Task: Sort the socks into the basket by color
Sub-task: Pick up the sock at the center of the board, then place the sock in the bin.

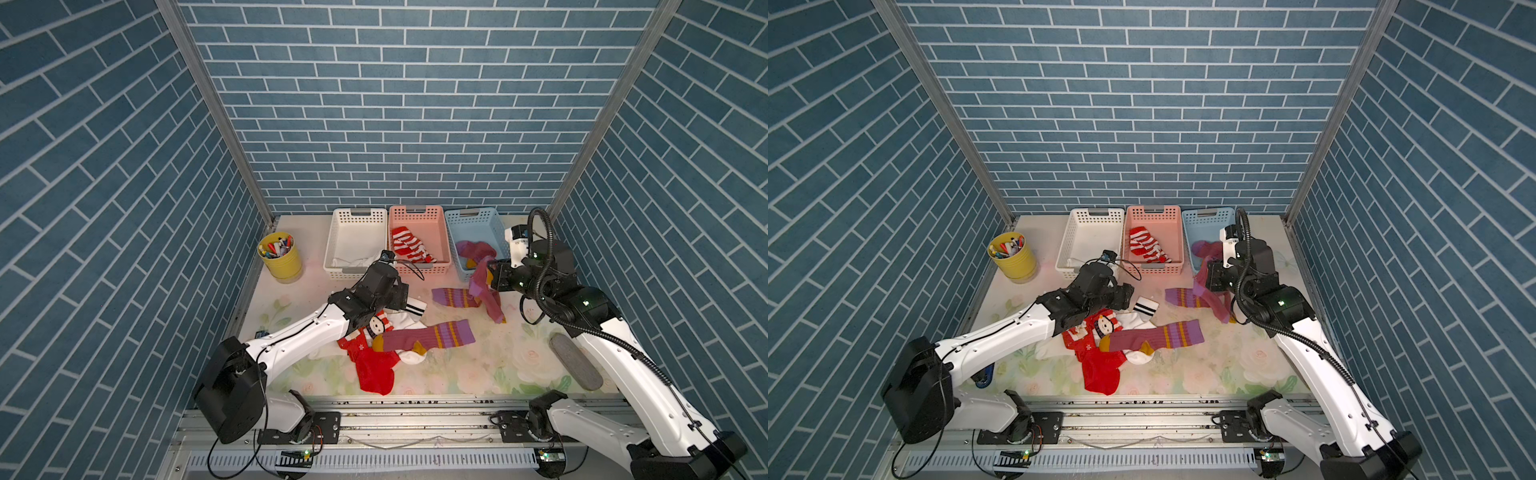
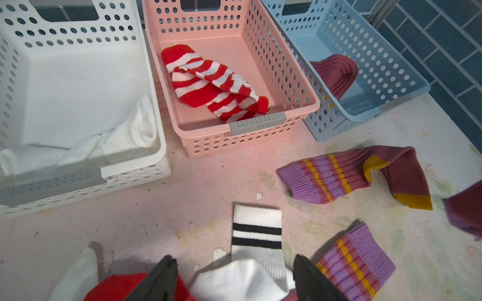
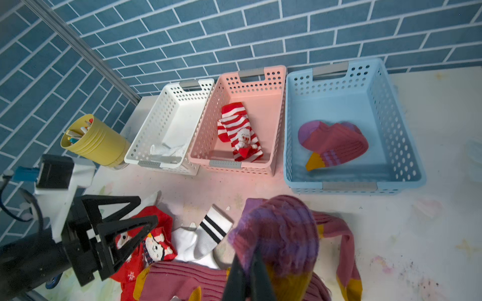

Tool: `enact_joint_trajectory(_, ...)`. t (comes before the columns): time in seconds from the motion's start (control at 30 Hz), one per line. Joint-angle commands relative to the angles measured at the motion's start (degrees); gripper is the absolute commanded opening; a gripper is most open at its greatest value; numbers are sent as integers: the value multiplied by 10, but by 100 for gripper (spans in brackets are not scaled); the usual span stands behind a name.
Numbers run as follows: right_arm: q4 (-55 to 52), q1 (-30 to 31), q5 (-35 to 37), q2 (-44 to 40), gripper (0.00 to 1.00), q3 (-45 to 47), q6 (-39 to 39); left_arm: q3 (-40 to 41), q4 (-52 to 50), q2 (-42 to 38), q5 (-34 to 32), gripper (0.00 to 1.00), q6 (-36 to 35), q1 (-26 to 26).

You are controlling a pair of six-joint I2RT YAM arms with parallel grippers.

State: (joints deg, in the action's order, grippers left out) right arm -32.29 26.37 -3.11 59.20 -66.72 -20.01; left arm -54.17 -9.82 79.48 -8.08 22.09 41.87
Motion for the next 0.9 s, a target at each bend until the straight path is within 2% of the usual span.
enact_joint_trajectory(0.0, -17, 2, 34, 19, 0, -51, 36, 0, -19, -19, -3, 76, 2, -1)
enact_joint_trajectory(0.37, -18, -1, 113, 128, 0, -193, 60, 21, -17, -37, -9, 77, 7, -1)
enact_joint_trajectory(0.7, -26, -26, 137, 256, 0, -323, 92, 32, -20, -54, -4, 77, 9, -1)
enact_joint_trajectory(0.87, -13, -68, 113, 309, 0, -365, 91, 42, -20, -65, -6, 77, 11, -1)
